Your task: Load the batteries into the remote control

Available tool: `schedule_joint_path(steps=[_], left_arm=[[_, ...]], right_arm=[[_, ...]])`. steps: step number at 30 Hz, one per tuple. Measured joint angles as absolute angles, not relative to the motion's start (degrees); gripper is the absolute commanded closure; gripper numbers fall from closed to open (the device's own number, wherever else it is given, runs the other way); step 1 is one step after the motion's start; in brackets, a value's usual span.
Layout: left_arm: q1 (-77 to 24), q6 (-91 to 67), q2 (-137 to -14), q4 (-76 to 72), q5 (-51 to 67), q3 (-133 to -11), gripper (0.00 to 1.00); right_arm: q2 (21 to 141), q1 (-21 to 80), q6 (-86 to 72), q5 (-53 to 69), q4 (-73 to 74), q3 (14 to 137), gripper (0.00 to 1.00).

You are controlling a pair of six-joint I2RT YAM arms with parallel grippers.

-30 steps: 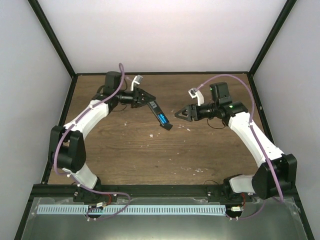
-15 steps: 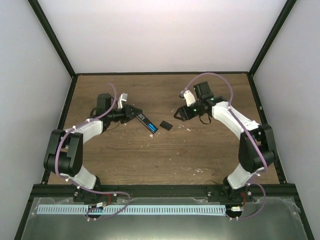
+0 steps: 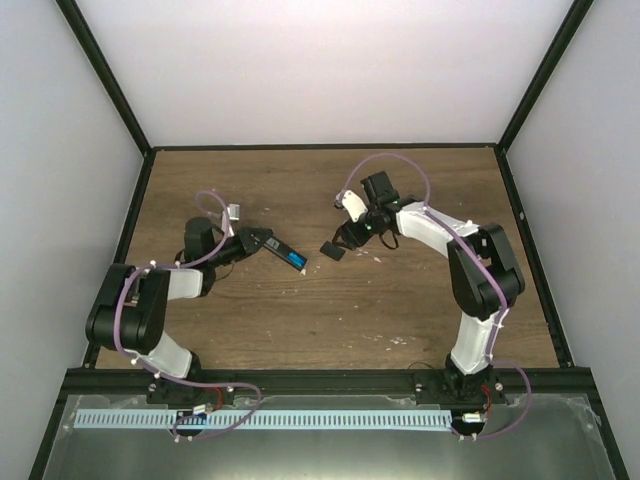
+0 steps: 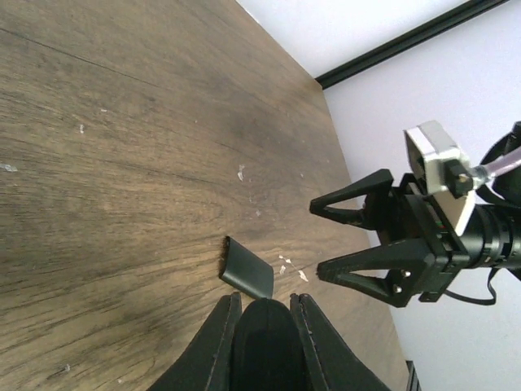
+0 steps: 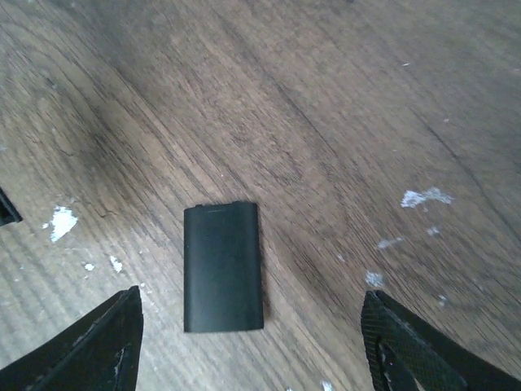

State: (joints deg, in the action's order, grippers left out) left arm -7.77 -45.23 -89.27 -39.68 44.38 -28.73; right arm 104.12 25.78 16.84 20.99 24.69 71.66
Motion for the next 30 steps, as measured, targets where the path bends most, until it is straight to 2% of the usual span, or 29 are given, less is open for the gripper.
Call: schedule_joint_path(steps=[10,22,26,30], left_arm=[[-6.8,-45.0,-94.8,-47.8,43.1,-27.1,1.0],[-6.6,-44.7,-97.3,-48.3,42.7,-28.8,1.0],[-6.6,-44.6,-97.5,-48.3,42.7,-29.6,1.0],[-6.6,-44.4,-98.3,-48.3,42.9,-30.6,1.0]], right_arm=[[111.3,28.0,20.0,19.2,25.3,74.2,0.33],[114.2,30.2,22.1,16.2,27.6,75.4,0.34],[114.6,30.8,22.8,15.0,28.3,75.9,0.39],[114.8,31.0,23.2,14.0,28.7,76.2,0.53]])
